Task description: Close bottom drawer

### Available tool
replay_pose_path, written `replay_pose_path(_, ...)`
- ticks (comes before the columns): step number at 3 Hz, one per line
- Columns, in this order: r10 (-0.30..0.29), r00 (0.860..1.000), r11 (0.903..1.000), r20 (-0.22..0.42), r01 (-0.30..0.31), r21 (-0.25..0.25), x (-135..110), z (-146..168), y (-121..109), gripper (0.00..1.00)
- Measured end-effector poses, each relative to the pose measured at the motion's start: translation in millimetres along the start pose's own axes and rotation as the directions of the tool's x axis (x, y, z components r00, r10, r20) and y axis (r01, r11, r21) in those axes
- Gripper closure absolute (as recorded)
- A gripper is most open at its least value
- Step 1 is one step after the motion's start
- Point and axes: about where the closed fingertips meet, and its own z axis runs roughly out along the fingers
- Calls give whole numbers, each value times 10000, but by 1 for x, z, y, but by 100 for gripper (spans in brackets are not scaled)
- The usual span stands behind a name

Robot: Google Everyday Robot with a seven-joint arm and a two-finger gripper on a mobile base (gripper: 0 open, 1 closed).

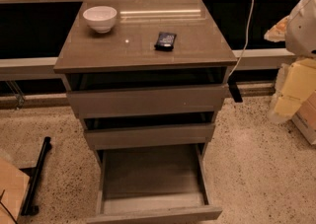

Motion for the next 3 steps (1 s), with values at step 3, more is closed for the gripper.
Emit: replay_pose_path(3,-188,9998,9995,53,186,249,2,7,2,36)
